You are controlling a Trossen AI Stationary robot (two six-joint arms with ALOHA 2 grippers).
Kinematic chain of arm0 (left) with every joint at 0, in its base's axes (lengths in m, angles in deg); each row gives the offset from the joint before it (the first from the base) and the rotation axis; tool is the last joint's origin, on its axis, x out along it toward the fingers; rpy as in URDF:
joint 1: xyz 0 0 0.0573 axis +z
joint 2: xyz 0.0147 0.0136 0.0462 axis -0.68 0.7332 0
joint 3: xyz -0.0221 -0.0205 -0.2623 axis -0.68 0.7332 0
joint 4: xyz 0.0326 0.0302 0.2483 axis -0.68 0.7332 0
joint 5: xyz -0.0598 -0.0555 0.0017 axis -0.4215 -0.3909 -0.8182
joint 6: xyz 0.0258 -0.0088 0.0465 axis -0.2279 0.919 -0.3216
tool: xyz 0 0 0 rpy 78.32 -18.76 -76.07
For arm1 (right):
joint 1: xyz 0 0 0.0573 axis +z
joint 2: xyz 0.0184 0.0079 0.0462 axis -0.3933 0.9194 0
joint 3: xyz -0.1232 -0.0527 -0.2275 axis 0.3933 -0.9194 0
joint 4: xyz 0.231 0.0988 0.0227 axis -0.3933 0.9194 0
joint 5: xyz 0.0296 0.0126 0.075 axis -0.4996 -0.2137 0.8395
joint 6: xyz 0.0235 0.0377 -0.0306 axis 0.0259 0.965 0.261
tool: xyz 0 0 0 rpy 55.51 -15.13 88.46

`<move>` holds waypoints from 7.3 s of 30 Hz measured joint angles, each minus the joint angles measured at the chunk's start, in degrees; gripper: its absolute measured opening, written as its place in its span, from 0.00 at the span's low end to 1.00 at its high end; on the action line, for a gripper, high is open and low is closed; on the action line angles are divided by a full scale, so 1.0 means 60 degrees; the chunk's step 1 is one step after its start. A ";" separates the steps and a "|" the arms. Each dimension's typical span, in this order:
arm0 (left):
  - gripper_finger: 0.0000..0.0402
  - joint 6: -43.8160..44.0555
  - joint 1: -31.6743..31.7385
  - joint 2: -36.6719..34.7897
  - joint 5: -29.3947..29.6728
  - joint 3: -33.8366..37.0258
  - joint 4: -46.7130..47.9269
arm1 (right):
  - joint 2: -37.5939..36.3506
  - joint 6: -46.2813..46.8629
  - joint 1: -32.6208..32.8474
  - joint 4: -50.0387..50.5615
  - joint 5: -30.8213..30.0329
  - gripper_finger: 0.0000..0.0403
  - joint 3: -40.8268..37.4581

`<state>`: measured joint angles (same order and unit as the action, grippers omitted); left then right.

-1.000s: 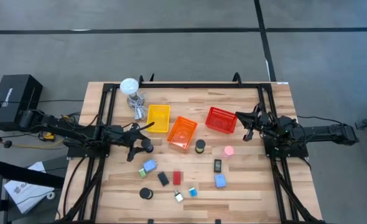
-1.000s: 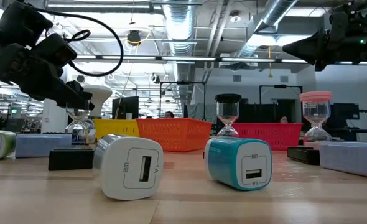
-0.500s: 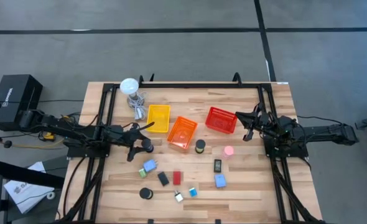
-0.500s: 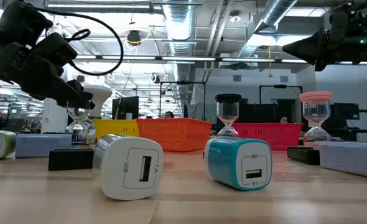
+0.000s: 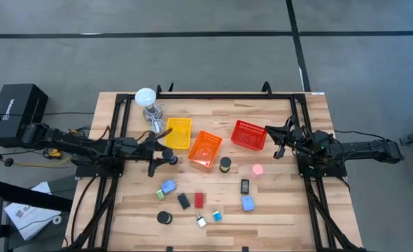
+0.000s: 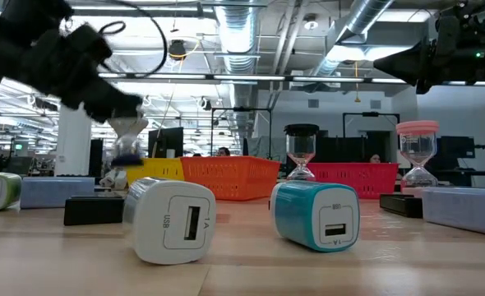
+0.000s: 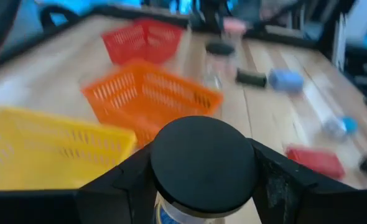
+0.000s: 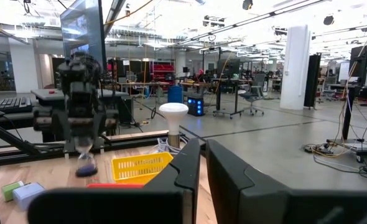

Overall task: Pick & Place Office items
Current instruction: Put the top left sand timer into the yellow bin, then put the left light blue charger adapter into the orange bin

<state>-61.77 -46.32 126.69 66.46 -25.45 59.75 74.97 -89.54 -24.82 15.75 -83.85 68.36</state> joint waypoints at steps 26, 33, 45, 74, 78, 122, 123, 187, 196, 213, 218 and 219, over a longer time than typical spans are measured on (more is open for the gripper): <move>0.49 0.0085 0.3442 0.3013 0.1695 -0.1177 -0.2297 | 0.0000 -0.0004 -0.0003 0.0000 0.0000 0.05 -0.0001; 0.53 0.0217 0.3547 0.4570 0.1776 -0.1177 -0.2994 | 0.0000 -0.0004 -0.0001 0.0005 0.0000 0.05 0.0001; 0.59 0.0220 0.3544 0.5073 0.2612 -0.1173 -0.3069 | 0.0000 0.0163 -0.0003 0.0304 -0.0004 0.05 -0.0001; 0.55 -0.0739 0.3166 0.3282 0.1940 -0.1173 -0.3089 | 0.0000 0.0248 0.0004 0.0335 0.0023 0.27 0.0002; 0.54 -0.0809 0.2909 0.2298 0.1029 -0.1173 -0.3092 | 0.0000 0.0251 0.0004 0.0335 0.0033 0.31 0.0001; 0.49 0.1763 -0.1244 0.3563 -0.0499 -0.5518 0.5433 | 0.7034 0.1274 0.1170 -0.0794 0.2221 0.33 0.3258; 0.49 0.2064 -0.1331 0.3705 -0.0510 -0.5660 0.5790 | 0.7383 0.1242 0.1168 -0.0785 0.2222 0.33 0.3434; 0.52 0.4192 -0.2231 0.5571 0.0658 -0.5307 0.7143 | 1.0775 0.0641 0.0686 -0.0789 0.2255 0.33 0.5518; 0.54 0.0513 -0.0023 0.5088 0.0486 -0.5315 0.3510 | 0.9506 0.0662 0.0686 0.0292 0.2255 0.33 0.5518; 0.54 -0.1153 0.2050 0.8413 -0.0745 -0.5720 0.0920 | 0.8120 0.0663 0.0617 0.2279 0.2253 0.33 0.5518; 0.57 -0.1204 0.2043 0.8975 -0.0791 -0.5904 0.0818 | 0.8120 0.0667 0.0558 0.2447 0.2245 0.33 0.5518; 0.58 -0.1264 0.2043 0.8998 -0.0814 -0.5901 0.0873 | 0.8120 0.0667 0.0558 0.2482 0.2244 0.33 0.5518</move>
<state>-69.35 -34.07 180.68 61.58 -60.85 64.99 123.69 -85.54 -21.47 30.64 -70.39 101.47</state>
